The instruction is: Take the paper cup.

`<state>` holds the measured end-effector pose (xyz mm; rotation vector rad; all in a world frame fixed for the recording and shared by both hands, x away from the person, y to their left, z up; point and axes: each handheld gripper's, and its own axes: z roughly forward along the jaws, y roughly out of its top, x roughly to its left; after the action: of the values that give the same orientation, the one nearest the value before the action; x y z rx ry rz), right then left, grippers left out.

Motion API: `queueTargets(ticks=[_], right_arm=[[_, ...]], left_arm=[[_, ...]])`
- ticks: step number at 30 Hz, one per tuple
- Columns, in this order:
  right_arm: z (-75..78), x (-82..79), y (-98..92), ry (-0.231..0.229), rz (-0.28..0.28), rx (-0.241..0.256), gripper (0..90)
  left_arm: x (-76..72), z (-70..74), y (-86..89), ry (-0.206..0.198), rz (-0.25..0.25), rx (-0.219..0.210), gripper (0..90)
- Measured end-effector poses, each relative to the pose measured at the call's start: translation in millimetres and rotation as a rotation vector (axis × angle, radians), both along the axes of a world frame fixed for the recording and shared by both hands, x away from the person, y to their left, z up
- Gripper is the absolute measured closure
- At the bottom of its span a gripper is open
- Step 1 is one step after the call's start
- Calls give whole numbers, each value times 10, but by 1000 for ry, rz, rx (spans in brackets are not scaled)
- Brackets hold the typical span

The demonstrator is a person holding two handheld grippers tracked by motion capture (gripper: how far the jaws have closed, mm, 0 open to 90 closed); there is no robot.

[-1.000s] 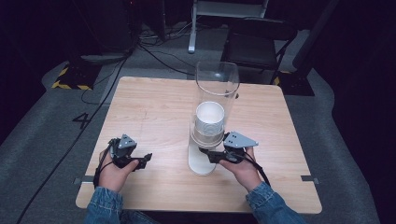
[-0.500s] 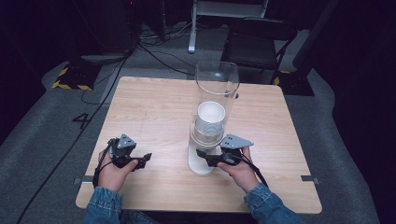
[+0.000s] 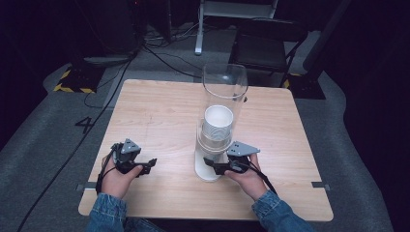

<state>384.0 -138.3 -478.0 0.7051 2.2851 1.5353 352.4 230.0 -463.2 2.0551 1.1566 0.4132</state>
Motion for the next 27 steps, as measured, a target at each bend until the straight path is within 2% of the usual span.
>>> queueTargets(ticks=[12, 27], right_arm=[[-86, -26, -9, 20, 2, -42, 333], [-158, -46, -37, 42, -4, -61, 333]], left_arm=[[18, -12, -3, 6, 0, -2, 241], [40, -18, -9, 4, -2, -3, 241]])
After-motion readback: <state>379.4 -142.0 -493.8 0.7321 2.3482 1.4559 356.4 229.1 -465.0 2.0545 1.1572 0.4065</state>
